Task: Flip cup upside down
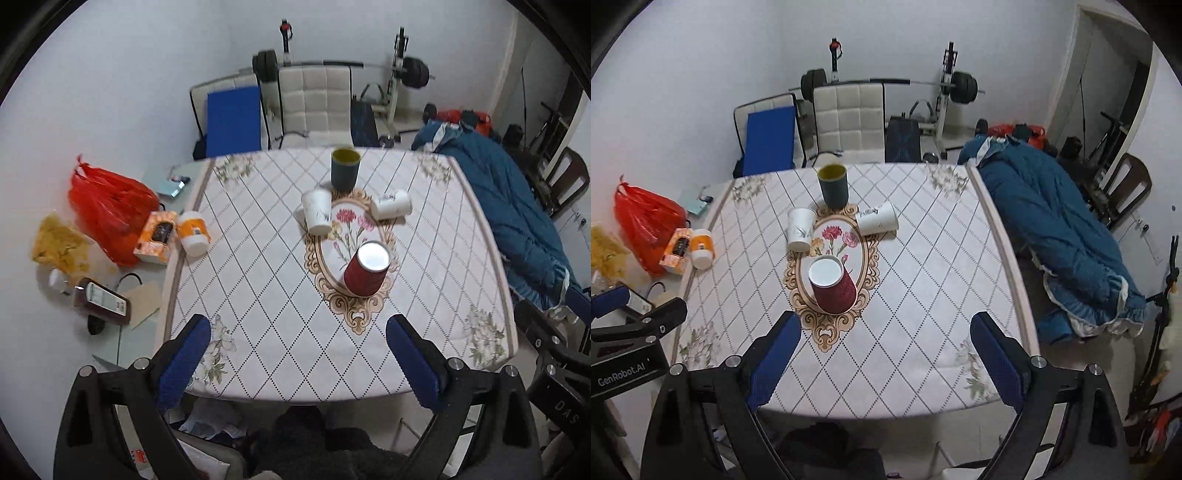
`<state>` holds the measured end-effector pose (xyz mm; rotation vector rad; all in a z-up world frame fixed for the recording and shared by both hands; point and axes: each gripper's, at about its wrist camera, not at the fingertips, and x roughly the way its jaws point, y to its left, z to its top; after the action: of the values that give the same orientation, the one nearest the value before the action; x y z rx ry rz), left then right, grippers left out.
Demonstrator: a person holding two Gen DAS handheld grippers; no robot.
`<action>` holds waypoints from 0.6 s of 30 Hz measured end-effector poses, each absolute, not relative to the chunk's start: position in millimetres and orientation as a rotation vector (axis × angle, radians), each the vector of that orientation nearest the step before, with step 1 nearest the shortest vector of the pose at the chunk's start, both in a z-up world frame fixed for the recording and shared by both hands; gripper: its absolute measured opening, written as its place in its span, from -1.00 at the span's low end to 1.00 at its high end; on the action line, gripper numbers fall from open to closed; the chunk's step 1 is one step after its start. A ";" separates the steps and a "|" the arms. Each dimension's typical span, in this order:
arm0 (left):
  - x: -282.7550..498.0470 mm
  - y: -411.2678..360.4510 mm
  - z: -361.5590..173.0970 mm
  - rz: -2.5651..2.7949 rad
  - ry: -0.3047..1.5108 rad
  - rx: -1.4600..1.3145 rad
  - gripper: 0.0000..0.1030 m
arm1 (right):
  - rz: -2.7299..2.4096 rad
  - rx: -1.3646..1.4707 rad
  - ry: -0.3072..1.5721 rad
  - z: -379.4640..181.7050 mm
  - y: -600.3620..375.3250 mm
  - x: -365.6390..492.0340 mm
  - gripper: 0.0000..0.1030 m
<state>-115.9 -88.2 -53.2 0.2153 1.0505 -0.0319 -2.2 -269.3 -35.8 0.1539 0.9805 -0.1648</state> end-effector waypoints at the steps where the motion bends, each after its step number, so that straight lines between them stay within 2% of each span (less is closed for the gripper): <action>1: -122.7 -88.1 -44.7 -0.033 1.036 0.214 0.89 | -0.159 0.153 0.967 -23.1 -268.4 -12.8 0.85; 11: -168.3 -88.8 8.1 -0.050 0.962 0.180 0.89 | -0.136 0.153 0.858 60.7 -263.3 -75.7 0.86; 18: -182.2 -87.2 26.7 -0.037 0.933 0.165 0.89 | -0.134 0.151 0.825 89.7 -265.1 -92.8 0.86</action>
<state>-182.2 -87.2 26.7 0.1653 0.9328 -0.0373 -92.8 -265.1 89.7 0.1507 0.8249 -0.1339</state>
